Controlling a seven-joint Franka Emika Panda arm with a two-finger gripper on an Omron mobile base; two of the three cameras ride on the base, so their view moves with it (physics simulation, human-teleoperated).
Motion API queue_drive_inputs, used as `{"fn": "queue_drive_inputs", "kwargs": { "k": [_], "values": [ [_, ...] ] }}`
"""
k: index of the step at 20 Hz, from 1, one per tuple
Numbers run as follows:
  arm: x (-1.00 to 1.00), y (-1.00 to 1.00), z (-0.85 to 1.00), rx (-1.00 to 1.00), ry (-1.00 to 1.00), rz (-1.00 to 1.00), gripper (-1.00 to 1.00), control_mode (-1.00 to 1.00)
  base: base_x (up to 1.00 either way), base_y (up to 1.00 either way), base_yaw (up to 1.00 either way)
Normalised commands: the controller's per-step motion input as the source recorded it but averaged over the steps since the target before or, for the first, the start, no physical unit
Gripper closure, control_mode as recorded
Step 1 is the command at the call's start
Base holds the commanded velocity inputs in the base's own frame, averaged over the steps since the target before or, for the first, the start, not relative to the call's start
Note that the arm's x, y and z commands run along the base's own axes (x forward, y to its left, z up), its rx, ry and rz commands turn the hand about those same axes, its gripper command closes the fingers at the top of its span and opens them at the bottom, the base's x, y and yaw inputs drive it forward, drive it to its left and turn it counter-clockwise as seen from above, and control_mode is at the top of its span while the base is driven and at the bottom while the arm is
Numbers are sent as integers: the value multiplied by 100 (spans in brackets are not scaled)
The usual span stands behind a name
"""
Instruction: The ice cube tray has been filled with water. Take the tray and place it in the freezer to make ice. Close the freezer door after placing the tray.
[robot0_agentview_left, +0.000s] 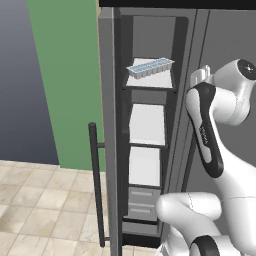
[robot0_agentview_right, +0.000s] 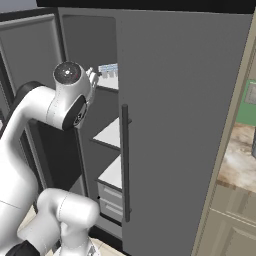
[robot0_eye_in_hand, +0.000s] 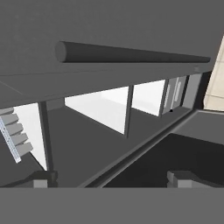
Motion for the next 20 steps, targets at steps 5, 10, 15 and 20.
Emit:
{"fn": "queue_drive_inputs", "kwargs": {
  "k": [5,10,15,20],
  "values": [
    [-7,9,0,0,1,0,-100,-100,0,0,0],
    [-20,10,-4,0,1,0,-100,-100,0,0,0],
    [-6,4,-2,0,0,0,-100,100,-9,6,0],
    [0,0,0,0,0,0,-100,100,-21,8,0]
  ]
}}
